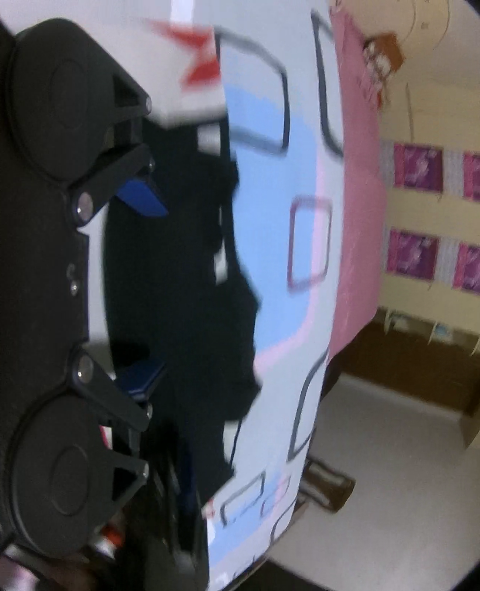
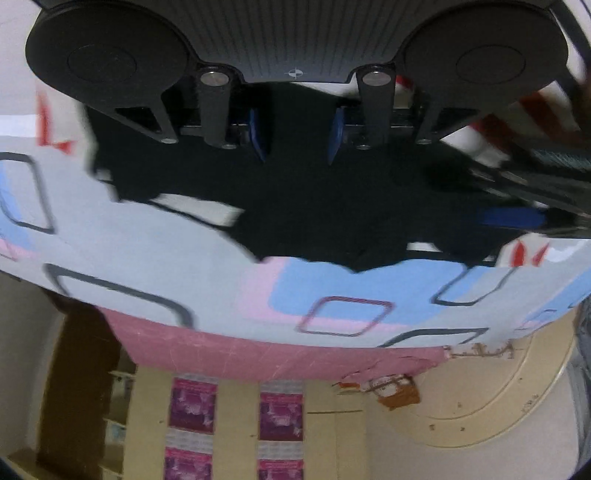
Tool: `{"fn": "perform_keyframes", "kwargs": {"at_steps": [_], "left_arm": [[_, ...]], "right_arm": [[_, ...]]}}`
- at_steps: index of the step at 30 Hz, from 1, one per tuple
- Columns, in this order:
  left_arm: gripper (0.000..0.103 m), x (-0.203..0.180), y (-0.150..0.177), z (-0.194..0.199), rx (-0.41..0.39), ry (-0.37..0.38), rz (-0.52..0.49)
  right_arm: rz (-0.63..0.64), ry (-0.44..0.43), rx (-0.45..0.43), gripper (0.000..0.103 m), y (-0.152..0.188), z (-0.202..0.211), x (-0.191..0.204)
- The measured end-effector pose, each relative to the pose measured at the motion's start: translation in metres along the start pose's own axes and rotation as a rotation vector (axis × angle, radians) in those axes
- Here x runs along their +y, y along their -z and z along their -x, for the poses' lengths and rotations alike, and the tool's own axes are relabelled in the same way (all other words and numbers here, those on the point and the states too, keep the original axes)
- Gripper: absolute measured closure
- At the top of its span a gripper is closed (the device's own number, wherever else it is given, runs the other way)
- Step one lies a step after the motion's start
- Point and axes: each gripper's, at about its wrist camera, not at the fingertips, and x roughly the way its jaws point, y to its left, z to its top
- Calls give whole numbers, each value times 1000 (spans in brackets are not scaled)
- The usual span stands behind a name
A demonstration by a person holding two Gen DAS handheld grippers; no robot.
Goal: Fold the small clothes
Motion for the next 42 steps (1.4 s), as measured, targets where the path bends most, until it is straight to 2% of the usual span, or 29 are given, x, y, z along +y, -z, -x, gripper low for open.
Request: {"fn": "perform_keyframes", "kwargs": {"at_steps": [2,4,5,7,8,13,16,18,20,22,24,29,30,33,37,40,42], "left_arm": [[19,19,6,13,-28,5,5],[19,26,10,22,-28,-81,-28],[19,29,9,25,-30,-88,-41],[19,30,13,27,-43,-88,-35],[19,27,12,25,-40,-102,-53],[12,13,10,18,-27,-149,-89],[12,13,10,20,-24,-149,-87],[12,12,9,23,-24,-150,-83],[8,6,6,29,-39,-147,-66],[6,-3,4,34,-64,-130,-40],[4,-19,3,38,-77,-87,-41],[8,-59,7,30,-35,-20,-96],[10,-61,9,28,-24,-25,-94],[8,-56,18,21,28,-28,-68],[5,-35,32,32,26,-81,-88],[4,-6,46,53,14,-124,-67],[3,10,54,67,1,-128,-49]], "right_arm": [[-18,109,0,68,6,6,-29],[-88,170,1,68,14,13,-63],[-118,215,5,62,19,17,-77],[-194,216,1,39,29,27,-103],[-222,203,1,39,34,30,-111],[-166,224,-11,39,31,33,-102],[-139,271,-53,39,27,40,-90],[-138,258,-101,39,28,50,-84],[-127,215,-127,40,27,59,-73],[-99,128,-123,52,23,61,-56],[-82,50,-109,53,19,59,-37],[-61,-80,-52,53,19,43,5],[-62,-94,-34,58,20,39,10],[-68,-99,3,60,25,30,11],[-32,-37,1,60,36,42,1],[-56,64,15,60,47,54,-26],[-89,121,25,60,59,64,-48]]}}
